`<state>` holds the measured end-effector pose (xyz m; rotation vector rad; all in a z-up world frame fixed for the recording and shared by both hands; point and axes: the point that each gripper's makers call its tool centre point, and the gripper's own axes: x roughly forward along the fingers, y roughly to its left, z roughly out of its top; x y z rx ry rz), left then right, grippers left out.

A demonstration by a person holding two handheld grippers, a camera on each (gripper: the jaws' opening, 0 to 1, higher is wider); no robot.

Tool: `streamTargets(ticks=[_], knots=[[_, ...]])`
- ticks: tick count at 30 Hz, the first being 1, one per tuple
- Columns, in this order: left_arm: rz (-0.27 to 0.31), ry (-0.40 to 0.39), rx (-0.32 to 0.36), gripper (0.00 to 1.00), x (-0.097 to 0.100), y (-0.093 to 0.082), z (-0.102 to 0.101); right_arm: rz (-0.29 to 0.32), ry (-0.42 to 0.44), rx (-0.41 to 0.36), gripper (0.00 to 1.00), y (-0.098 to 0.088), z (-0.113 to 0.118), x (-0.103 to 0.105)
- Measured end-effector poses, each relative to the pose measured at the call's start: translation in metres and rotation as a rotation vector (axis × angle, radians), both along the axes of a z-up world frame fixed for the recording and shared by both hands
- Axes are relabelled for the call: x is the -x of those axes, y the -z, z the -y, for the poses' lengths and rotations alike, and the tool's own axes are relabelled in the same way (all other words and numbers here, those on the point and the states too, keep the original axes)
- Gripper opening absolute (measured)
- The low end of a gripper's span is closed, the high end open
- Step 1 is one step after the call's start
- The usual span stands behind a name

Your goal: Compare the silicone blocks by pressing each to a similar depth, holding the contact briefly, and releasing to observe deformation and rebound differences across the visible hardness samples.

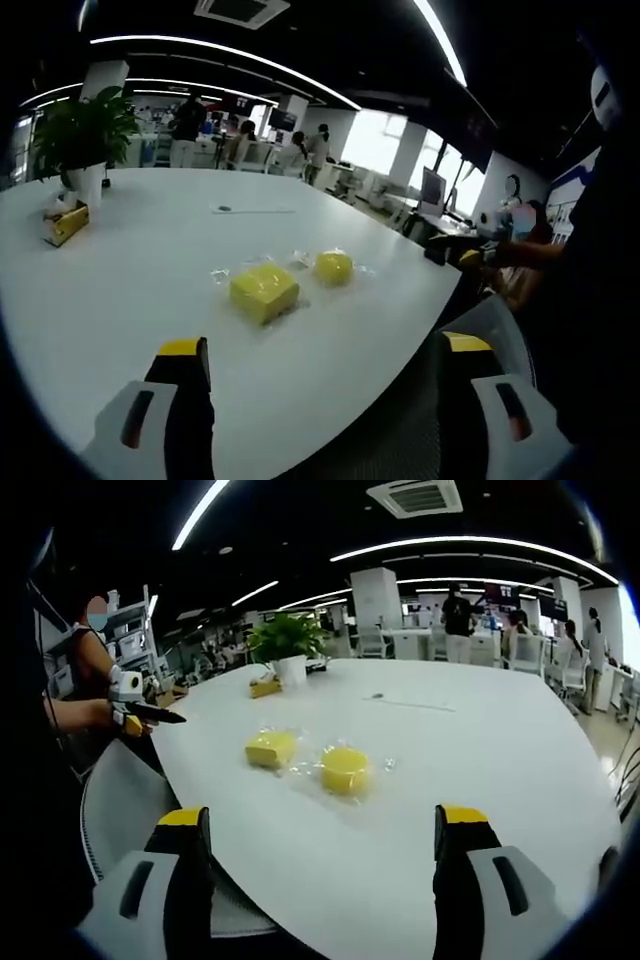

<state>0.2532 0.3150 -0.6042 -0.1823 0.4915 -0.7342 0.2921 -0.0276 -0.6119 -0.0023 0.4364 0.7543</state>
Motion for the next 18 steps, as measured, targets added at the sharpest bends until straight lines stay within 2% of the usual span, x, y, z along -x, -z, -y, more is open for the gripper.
streamTargets(ticks=[7, 18], knots=[[0.007, 0.003, 0.002, 0.94, -0.0016, -0.0012, 0.0058, 0.004, -0.001, -0.006, 0.85, -0.0004, 0.0001, 0.0017], [-0.006, -0.006, 0.002, 0.94, -0.002, 0.0014, 0.0028, -0.006, -0.003, -0.001, 0.84, 0.0032, 0.002, -0.0008]])
